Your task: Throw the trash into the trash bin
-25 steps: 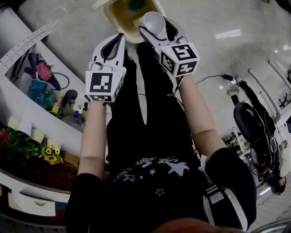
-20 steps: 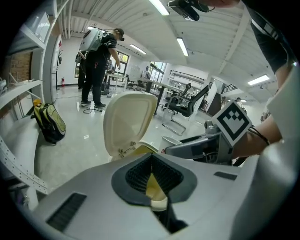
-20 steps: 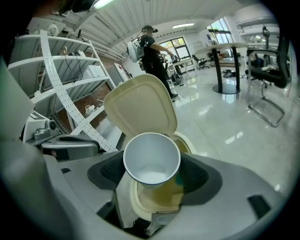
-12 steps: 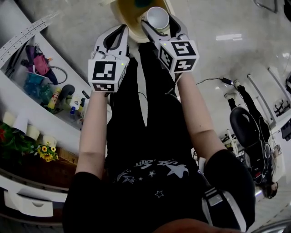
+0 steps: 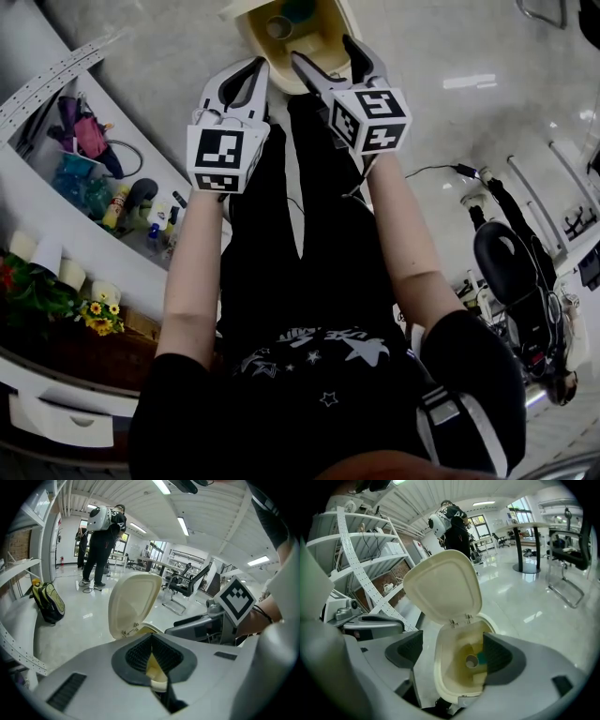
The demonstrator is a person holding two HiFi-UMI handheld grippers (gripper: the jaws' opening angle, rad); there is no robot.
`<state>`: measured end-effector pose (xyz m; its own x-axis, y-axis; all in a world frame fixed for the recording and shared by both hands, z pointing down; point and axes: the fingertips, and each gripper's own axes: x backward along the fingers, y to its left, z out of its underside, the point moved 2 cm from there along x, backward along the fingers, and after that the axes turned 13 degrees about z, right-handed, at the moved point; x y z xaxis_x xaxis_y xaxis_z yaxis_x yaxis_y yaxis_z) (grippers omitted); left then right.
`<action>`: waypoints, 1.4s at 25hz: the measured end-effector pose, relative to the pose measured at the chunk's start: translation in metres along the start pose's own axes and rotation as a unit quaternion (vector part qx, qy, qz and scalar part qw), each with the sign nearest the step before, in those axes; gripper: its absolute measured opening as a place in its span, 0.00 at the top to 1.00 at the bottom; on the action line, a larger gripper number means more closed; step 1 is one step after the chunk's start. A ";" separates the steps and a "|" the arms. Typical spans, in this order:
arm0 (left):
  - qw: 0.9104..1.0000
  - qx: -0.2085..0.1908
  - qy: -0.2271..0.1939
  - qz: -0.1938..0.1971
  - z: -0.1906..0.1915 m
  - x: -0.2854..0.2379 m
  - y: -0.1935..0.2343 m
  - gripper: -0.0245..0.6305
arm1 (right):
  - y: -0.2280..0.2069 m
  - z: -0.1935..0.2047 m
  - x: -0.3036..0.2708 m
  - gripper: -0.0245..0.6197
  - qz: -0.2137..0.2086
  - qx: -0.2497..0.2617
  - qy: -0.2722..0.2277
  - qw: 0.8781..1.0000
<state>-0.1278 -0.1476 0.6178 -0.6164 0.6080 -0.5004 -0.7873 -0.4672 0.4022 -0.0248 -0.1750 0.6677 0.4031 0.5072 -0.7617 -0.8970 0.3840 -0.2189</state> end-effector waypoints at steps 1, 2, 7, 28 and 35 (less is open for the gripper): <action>1.000 -0.001 0.000 0.001 -0.002 0.001 0.000 0.95 | 0.001 -0.002 0.001 0.36 0.001 0.000 0.000 1.000; 1.000 -0.003 -0.001 0.003 -0.004 0.002 0.000 0.95 | 0.002 -0.003 0.002 0.36 0.002 -0.001 -0.001 1.000; 1.000 -0.013 -0.003 0.009 -0.018 0.010 -0.002 0.95 | 0.007 -0.013 0.012 0.36 0.010 -0.012 -0.005 1.000; 0.996 -0.058 -0.061 0.041 -0.112 0.103 -0.039 0.95 | 0.081 -0.071 0.146 0.66 0.022 -0.033 -0.061 0.997; 0.990 -0.080 -0.090 0.071 -0.145 0.126 -0.072 0.95 | 0.081 -0.078 0.208 0.89 0.065 -0.038 -0.095 0.993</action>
<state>-0.1502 -0.1299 0.4145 -0.7200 0.6272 -0.2970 -0.6939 -0.6430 0.3241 -0.0276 -0.0990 0.4441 0.3038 0.6882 -0.6588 -0.9518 0.2499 -0.1779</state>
